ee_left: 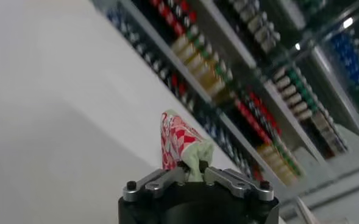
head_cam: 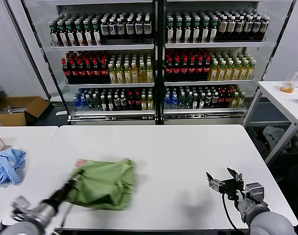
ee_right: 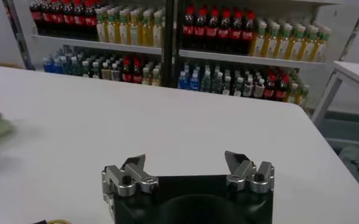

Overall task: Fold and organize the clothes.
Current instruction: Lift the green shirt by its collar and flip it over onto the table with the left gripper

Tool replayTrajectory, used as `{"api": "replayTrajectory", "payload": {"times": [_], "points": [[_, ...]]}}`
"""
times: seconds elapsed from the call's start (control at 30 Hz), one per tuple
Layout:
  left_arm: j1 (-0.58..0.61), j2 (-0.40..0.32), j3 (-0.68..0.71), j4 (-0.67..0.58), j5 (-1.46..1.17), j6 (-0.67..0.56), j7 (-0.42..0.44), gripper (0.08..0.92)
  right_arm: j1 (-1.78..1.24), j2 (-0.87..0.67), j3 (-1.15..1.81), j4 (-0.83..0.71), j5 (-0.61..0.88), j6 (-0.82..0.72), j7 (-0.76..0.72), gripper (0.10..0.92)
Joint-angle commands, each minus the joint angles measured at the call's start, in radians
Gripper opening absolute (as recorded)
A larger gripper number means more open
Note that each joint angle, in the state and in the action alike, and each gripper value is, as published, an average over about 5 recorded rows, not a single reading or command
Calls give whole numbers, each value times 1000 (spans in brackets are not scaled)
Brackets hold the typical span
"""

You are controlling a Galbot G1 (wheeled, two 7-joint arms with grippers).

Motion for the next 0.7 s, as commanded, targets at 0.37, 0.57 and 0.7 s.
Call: {"api": "replayTrajectory", "payload": {"times": [0.37,0.57,0.7], "points": [[17,211,186,-119,861,-30,61,108,53,-2,-50,-19,-1,9,-3,823],[-19,58,562,-13,1383,-92,54,108,51,-5,-51,-20,-8,15,-5,823],[-30,26,668,-1,1506,-113,66,108,58,-7,-49,-22,-7,17,-6,823]]}}
